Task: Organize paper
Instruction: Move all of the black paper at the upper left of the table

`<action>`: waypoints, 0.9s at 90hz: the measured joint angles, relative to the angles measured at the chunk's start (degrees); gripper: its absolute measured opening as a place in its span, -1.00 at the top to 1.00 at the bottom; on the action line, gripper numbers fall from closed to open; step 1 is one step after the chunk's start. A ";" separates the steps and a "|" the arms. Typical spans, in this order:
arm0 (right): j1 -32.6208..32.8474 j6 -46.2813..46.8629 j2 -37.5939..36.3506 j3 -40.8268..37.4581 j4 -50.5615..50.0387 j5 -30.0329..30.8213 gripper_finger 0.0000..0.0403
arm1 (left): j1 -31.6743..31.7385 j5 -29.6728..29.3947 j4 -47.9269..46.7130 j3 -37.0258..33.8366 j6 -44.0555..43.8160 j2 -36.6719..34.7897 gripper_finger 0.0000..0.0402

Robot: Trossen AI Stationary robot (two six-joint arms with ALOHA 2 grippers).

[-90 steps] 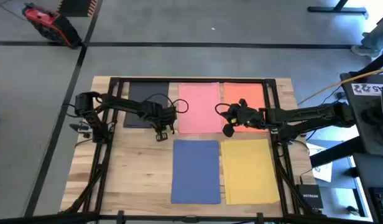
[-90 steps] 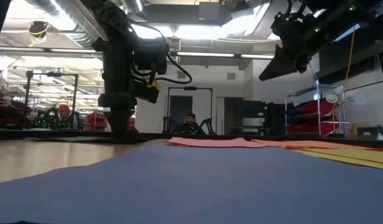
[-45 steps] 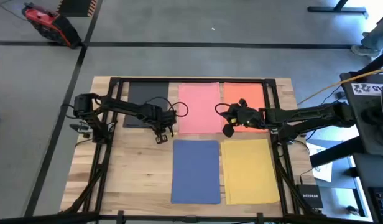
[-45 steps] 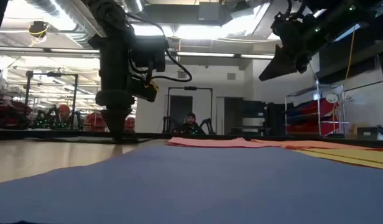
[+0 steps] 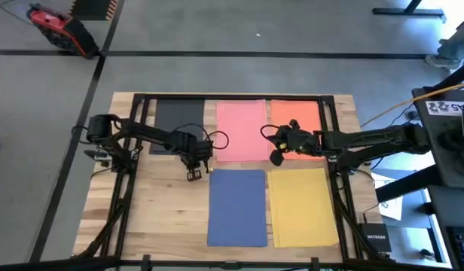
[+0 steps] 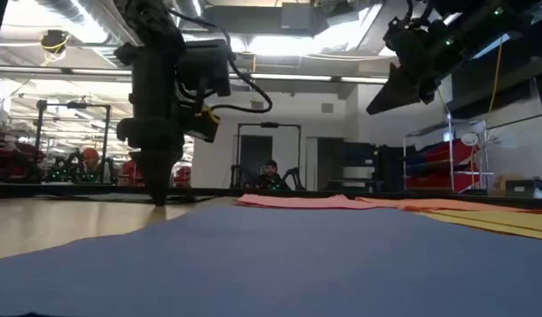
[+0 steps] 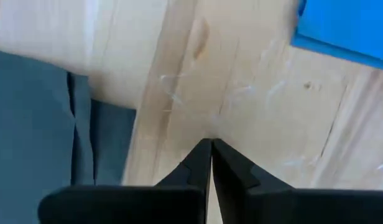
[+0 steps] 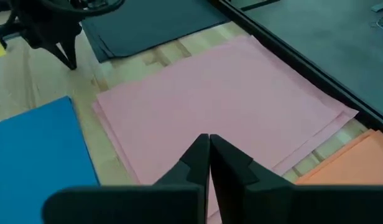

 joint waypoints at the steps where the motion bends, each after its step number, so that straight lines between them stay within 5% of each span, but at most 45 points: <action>1: 0.00 0.00 -0.01 0.00 0.00 0.01 1.00 | 0.15 0.03 0.10 -0.12 0.10 0.00 1.00; 81: -0.01 0.00 0.00 0.00 0.00 0.02 1.00 | 4.29 -2.18 3.77 -0.89 2.30 0.17 1.00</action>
